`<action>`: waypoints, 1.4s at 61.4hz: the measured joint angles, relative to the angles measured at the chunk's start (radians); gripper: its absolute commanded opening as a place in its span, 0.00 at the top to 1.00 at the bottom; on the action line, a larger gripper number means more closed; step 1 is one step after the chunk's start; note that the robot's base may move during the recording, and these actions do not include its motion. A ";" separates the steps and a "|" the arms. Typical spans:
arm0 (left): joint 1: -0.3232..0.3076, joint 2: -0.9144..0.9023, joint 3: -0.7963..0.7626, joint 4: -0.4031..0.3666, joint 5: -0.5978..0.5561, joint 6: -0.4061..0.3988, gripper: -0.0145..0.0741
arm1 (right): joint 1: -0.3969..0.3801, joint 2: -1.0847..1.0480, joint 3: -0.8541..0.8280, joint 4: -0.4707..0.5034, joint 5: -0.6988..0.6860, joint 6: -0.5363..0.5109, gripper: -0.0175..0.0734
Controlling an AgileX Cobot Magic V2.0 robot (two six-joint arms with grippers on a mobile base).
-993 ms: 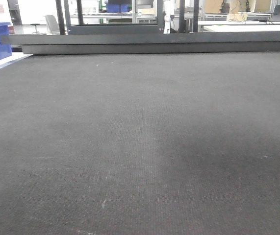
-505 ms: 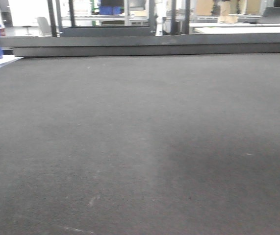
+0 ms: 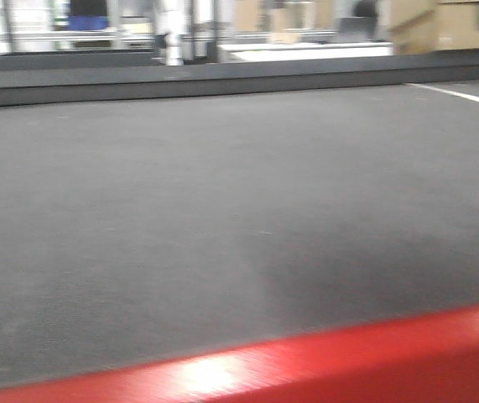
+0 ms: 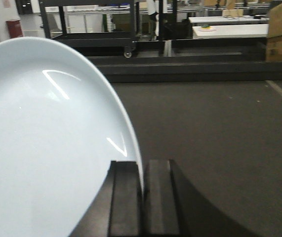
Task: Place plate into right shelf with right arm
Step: 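Drive the base to the metal shelf holding the plate in the right gripper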
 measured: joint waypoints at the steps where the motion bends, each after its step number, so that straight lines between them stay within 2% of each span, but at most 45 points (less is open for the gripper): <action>1: 0.000 0.000 0.000 0.000 0.000 0.000 0.89 | 0.000 0.000 0.000 0.000 0.000 0.000 0.75; 86: 0.000 0.000 0.000 0.000 0.000 0.000 0.89 | 0.000 -0.002 0.000 0.000 0.000 0.000 0.75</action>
